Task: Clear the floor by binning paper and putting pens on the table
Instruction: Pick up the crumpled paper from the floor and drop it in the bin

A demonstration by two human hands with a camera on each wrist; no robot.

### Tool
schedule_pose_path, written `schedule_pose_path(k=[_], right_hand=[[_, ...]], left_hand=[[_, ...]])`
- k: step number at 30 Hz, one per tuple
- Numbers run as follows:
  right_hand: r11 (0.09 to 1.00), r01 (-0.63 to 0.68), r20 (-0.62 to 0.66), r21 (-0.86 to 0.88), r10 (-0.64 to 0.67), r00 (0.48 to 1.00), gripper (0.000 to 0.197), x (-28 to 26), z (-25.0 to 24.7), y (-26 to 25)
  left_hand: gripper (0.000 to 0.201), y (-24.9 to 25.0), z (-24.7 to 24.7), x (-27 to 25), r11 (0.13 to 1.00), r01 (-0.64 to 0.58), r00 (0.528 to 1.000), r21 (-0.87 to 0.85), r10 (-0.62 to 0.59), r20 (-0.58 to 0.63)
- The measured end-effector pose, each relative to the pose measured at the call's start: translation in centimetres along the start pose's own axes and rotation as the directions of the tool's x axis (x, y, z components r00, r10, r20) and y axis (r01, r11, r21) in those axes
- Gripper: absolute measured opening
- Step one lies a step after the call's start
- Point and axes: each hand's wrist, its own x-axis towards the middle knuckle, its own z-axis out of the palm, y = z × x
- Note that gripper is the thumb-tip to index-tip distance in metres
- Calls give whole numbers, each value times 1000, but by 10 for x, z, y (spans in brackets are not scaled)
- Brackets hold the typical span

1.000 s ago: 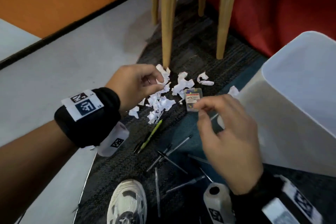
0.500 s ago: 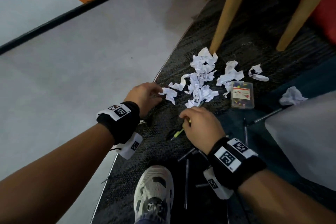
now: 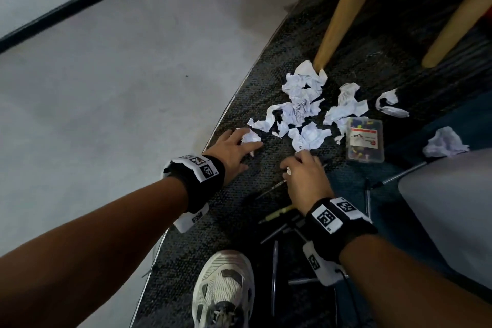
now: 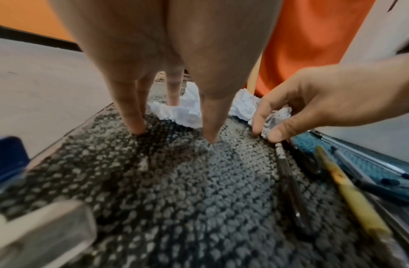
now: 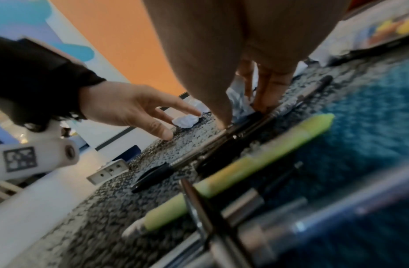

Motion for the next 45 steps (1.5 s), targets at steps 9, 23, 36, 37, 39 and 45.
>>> schedule_pose_path(k=[9,23,36,37,39,45], right_hand=[[947,16,-171,321,41,984,32,-37,-2,8],[876,63,-580,479,262,771,22,-108,-136,28],[958,-51,-814,281,266,516,25,-249,-249,52],[952,-135,-783,275,304,542,24,-253,-249,61],[915,-281,-683,288,402,610,27,-258,-247,74],[884,-236,-708,404,465,532,43,-273,-235,78]], left_hand=[[26,28,-11,-6,985,68,997,-159,-74,-34],[14,164,-94,-57,866,-394,847,-308,212,-488],[24,248,-175,-120,713,-630,676,-307,308,-670],[24,256,-180,-124,699,-647,662,-303,320,-678],[23,268,-189,-131,671,-682,635,-290,348,-689],[20,302,-201,-130,636,-744,578,-206,456,-677]])
